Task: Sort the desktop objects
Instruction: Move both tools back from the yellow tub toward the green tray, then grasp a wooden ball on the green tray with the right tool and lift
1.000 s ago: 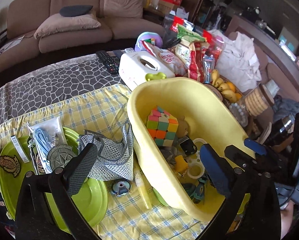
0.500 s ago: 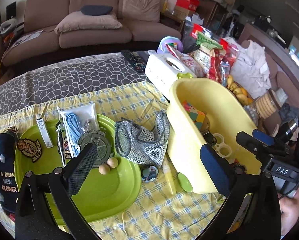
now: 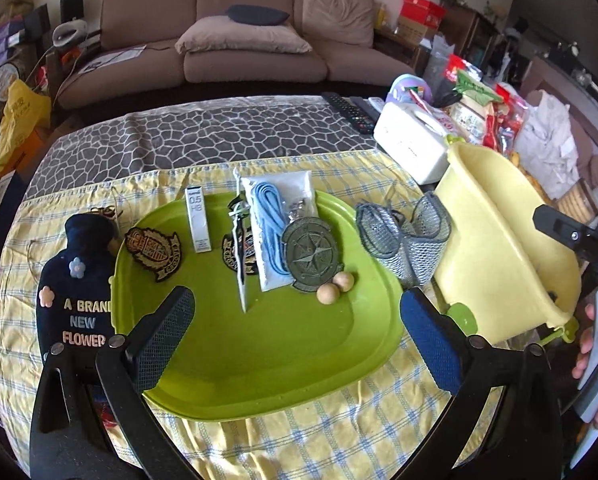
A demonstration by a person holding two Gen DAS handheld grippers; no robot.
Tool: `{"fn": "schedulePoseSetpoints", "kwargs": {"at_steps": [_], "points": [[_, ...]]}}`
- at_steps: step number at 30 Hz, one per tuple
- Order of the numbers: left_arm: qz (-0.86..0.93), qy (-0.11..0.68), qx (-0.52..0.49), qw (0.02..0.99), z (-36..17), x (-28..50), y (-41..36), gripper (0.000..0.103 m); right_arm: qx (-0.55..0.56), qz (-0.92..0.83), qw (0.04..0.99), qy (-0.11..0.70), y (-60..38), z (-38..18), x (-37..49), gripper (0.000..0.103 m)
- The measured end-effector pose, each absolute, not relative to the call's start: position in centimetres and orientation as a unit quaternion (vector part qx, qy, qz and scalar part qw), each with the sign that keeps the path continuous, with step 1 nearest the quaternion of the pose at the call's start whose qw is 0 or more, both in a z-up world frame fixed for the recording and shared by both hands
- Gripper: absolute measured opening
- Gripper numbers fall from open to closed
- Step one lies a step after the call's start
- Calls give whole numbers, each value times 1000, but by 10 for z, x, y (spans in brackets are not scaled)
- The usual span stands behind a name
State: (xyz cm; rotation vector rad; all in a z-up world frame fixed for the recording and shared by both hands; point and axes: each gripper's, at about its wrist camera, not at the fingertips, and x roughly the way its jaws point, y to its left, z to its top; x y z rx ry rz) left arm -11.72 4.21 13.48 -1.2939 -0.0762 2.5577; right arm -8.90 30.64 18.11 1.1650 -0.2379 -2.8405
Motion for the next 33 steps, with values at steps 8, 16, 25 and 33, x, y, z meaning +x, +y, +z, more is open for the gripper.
{"fn": "schedulePoseSetpoints", "kwargs": {"at_steps": [8, 16, 25, 33], "points": [[874, -48, -467, 125, 106, -117, 4, 103, 382, -919, 72, -60, 260, 177, -100, 103], [877, -75, -459, 118, 98, -112, -30, 103, 388, -912, 120, -52, 219, 167, -114, 102], [878, -116, -453, 103, 101, -117, -69, 103, 427, -889, 162, -29, 175, 133, -131, 75], [876, -128, -455, 94, 102, -119, -87, 103, 495, -856, 150, -8, 160, 77, -157, 45]]}}
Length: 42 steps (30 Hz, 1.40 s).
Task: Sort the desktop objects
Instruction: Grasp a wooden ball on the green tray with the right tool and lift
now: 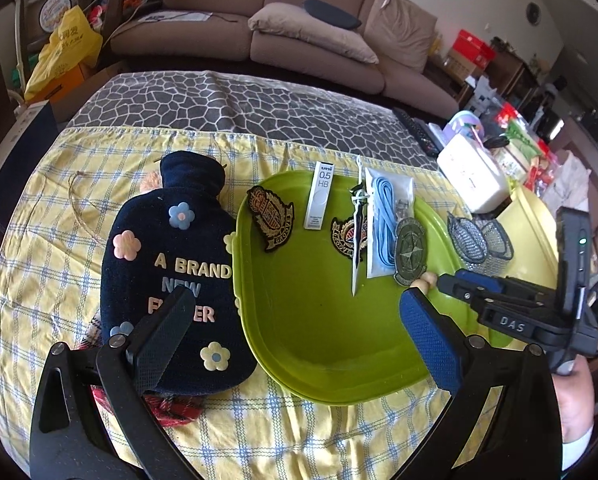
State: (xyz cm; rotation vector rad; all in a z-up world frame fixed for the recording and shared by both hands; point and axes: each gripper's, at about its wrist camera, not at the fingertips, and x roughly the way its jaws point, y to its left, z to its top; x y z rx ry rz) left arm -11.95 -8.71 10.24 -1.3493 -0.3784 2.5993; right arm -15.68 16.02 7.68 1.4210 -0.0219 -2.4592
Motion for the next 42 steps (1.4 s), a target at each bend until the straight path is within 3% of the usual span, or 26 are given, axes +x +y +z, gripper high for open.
{"fn": "schedulePoseSetpoints", "kwargs": {"at_steps": [3, 13, 25, 42], "points": [[875, -144, -453, 92, 105, -121, -98, 103, 515, -845, 143, -19, 166, 57, -165, 33], [872, -158, -454, 95, 105, -121, -112, 103, 531, -837, 128, 5, 148, 34, -172, 24], [871, -171, -451, 95, 106, -124, -120, 103, 534, -835, 127, 30, 131, 20, -173, 23], [876, -222, -428, -1, 107, -128, -205, 103, 428, -882, 189, -52, 142, 117, -150, 23]]}}
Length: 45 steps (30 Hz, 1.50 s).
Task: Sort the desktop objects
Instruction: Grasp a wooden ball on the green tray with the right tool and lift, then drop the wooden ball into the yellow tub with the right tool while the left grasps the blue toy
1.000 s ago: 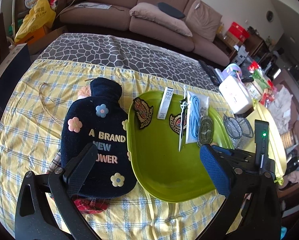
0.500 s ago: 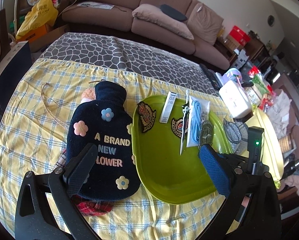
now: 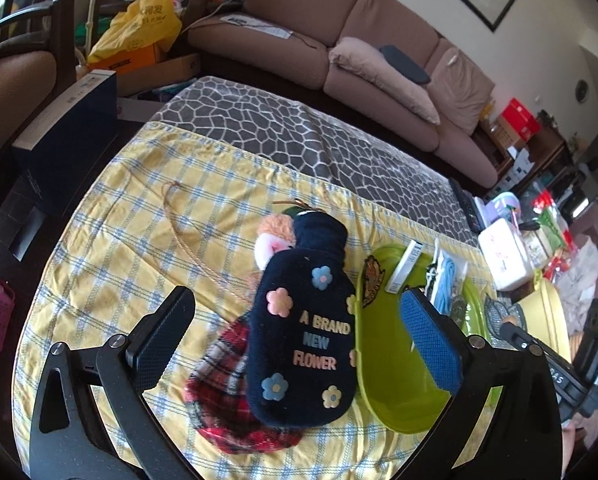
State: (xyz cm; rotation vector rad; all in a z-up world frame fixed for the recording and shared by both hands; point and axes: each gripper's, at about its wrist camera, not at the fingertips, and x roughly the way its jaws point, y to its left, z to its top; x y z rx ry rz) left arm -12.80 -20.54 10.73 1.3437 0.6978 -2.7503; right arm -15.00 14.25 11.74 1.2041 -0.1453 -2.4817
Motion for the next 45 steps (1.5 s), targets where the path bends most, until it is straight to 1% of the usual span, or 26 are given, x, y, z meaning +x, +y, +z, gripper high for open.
{"fn": "schedulePoseSetpoints", "kwargs": {"at_steps": [3, 11, 14, 17, 21, 27, 35, 43, 44, 45], "points": [[-866, 219, 448, 25, 94, -132, -221, 103, 425, -882, 196, -59, 144, 120, -149, 24], [-836, 230, 499, 18, 55, -145, -221, 103, 430, -879, 194, -61, 146, 118, -148, 24], [-836, 232, 498, 13, 55, -145, -217, 103, 425, -882, 192, -67, 153, 123, -148, 24], [-854, 212, 474, 23, 70, -141, -214, 103, 414, -888, 184, -78, 169, 131, -146, 24], [-867, 212, 451, -16, 90, -140, -197, 103, 387, -900, 172, -105, 198, 151, -138, 24], [-864, 182, 463, -74, 94, -139, -143, 103, 351, -913, 155, -135, 232, 177, -122, 24], [-855, 109, 481, -160, 89, -125, -45, 103, 337, -919, 143, -147, 256, 189, -113, 24], [-844, 11, 477, -247, 79, -99, 71, 102, 337, -921, 138, -143, 271, 190, -106, 24], [-843, -4, 471, -260, 79, -96, 86, 101, 336, -921, 137, -143, 273, 190, -105, 24], [-842, -23, 464, -273, 79, -92, 100, 98, 334, -921, 137, -146, 275, 191, -104, 24]]}}
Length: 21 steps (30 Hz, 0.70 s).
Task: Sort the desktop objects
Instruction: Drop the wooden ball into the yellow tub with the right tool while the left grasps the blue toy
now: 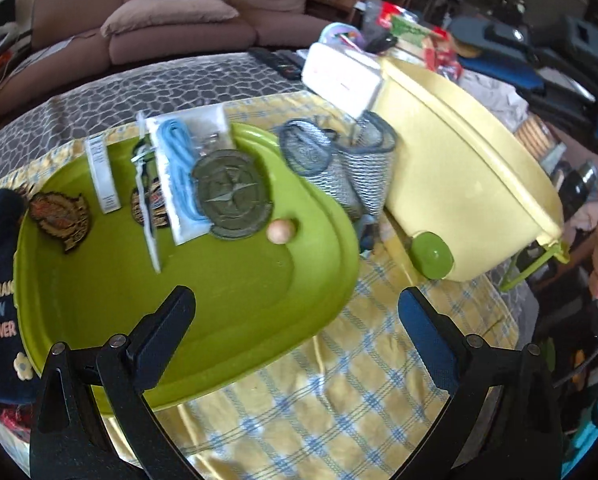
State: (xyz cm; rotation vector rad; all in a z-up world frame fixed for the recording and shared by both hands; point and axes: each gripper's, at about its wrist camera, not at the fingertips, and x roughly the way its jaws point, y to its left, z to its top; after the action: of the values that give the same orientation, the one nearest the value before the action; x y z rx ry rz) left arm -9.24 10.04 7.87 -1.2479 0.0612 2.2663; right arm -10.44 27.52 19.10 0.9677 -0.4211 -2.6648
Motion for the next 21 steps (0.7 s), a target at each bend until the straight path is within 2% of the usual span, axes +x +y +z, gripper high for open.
{"fn": "schedulePoseSetpoints", "kwargs": {"at_steps": [6, 7, 9, 12, 15, 17, 19, 21], "points": [[824, 172, -430, 325, 76, -96, 176, 89, 331, -920, 144, -152, 284, 192, -99, 24], [816, 183, -435, 334, 73, -102, 183, 81, 330, -920, 144, -154, 286, 192, -99, 24], [799, 192, -451, 349, 68, -113, 194, 73, 328, -920, 146, -160, 290, 194, -98, 24], [785, 197, -463, 361, 63, -124, 204, 69, 323, -920, 148, -167, 297, 195, -97, 24], [777, 198, -461, 380, 59, -126, 210, 59, 321, -920, 143, -172, 307, 196, -95, 24], [774, 214, -452, 389, 57, -123, 215, 56, 318, -922, 134, -174, 316, 196, -93, 24], [760, 230, -460, 397, 51, -123, 223, 44, 315, -924, 123, -180, 327, 197, -89, 24], [752, 252, -455, 404, 47, -122, 231, 43, 313, -925, 107, -185, 340, 197, -86, 24]]}}
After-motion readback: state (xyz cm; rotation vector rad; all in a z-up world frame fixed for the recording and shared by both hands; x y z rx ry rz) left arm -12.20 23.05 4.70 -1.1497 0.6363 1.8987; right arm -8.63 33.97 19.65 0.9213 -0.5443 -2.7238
